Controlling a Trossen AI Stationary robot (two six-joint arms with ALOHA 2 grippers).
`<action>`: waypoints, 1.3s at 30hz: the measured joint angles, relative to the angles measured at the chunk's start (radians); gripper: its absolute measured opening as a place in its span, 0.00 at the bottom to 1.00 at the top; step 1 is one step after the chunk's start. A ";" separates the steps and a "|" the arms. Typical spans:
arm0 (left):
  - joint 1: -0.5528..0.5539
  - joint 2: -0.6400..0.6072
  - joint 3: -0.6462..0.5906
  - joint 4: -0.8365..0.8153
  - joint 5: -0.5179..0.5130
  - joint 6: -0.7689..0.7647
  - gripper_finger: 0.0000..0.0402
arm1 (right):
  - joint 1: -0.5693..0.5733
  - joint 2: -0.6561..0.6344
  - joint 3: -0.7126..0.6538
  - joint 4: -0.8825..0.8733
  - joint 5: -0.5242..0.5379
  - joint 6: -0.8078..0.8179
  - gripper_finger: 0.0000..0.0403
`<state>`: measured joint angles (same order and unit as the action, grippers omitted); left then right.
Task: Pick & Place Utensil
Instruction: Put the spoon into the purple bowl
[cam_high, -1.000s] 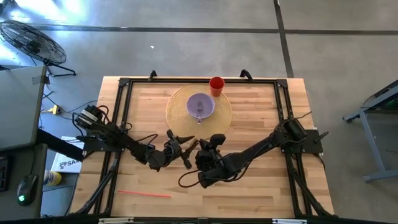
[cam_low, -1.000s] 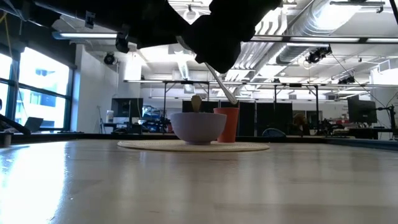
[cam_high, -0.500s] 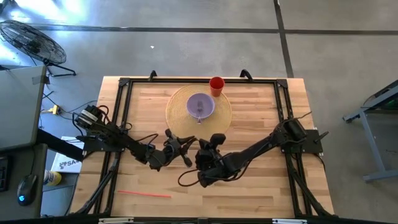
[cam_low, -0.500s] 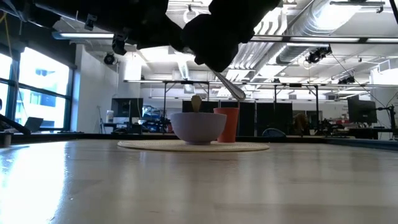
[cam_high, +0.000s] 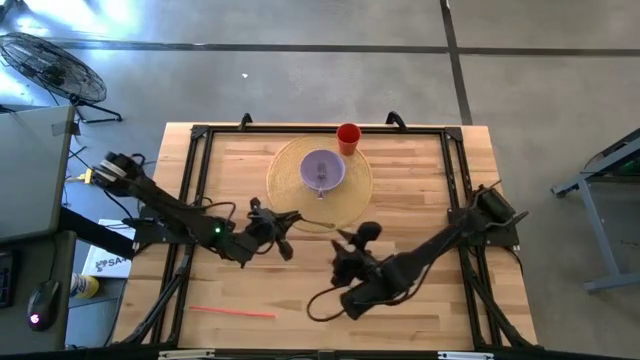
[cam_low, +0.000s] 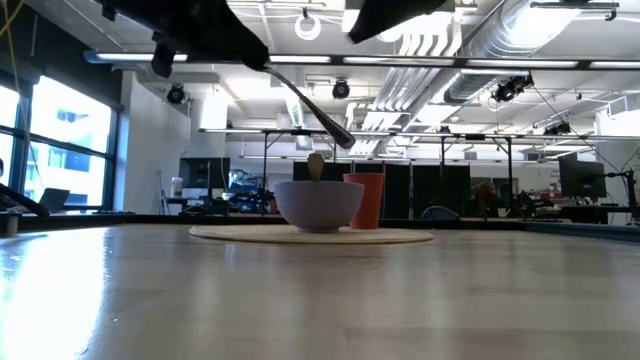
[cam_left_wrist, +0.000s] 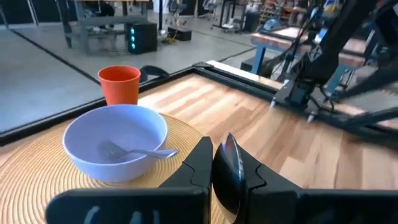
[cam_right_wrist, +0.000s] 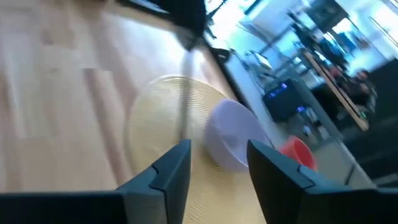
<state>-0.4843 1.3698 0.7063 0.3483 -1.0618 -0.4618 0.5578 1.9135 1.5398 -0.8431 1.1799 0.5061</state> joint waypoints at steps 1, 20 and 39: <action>0.000 -0.010 -0.010 0.002 0.006 -0.011 0.02 | 0.006 -0.013 0.000 -0.061 0.014 0.074 0.38; 0.077 -0.137 -0.267 0.236 0.237 -0.097 0.02 | -0.047 -0.180 -0.471 0.177 -0.136 0.350 0.38; 0.144 -0.136 -0.331 0.492 0.430 -0.089 0.03 | -0.227 -0.375 -1.099 1.760 -0.774 0.122 0.38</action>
<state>-0.3405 1.2337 0.3748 0.8405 -0.6315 -0.5509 0.3312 1.5385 0.4403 0.9170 0.4062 0.6281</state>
